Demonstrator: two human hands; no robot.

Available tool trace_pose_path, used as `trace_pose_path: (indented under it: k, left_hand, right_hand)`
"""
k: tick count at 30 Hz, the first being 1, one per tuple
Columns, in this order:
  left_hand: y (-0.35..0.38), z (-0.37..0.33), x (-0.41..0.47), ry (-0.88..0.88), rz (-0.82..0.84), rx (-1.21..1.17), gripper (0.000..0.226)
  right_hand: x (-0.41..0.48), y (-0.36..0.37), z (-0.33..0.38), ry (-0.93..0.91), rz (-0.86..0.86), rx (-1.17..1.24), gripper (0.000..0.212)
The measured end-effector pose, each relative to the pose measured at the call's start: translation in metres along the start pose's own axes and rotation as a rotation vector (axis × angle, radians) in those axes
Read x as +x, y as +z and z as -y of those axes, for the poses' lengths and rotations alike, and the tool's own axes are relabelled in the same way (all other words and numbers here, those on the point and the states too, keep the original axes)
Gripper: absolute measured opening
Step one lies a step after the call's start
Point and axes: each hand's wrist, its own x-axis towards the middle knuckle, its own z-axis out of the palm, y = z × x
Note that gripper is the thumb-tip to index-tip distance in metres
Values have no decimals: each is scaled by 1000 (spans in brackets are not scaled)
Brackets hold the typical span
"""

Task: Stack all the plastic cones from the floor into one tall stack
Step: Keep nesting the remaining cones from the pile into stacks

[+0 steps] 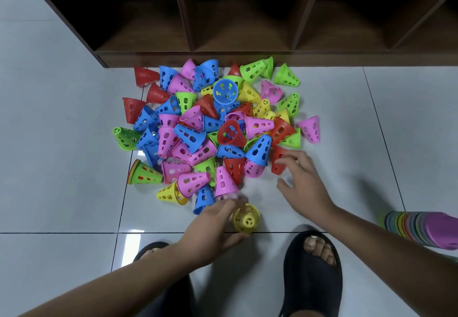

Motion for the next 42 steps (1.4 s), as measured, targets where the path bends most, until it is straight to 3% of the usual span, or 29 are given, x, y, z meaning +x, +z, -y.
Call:
trace_pose_path:
  k: [3,8,15,21,28,33,37,42]
  left_hand:
    - [-7,5,-1,32,-34,18,56]
    - [-35,26,-4,-27,-155,60,36]
    - [-72,69,-21,-161,-382,163,46]
    - [-71,103,-29,-268,-293,259,66]
    - [-65,112,-36,-288,-231,214,61]
    - [-66,115,-46,-266,-207,87,53]
    - [-70,101,-58,-213,-229,27,46]
    - [-70,69,-68,-130,-267,-19,48]
  right_hand:
    - [20,-4,-14,29,-45,-69,44]
    - [28,-6,-27,28,34,-87,40]
    - [4,-6,-26,65,19,-22,24]
    - [-22,-16,-10,287,98,255,18]
    - [-38,-26,31,417,167,787,17]
    - [-50,-17,48,509,361,1057,18]
    - [-60,-2,48,499,475,933,16]
    - [-63,14,41,601,399,776,19]
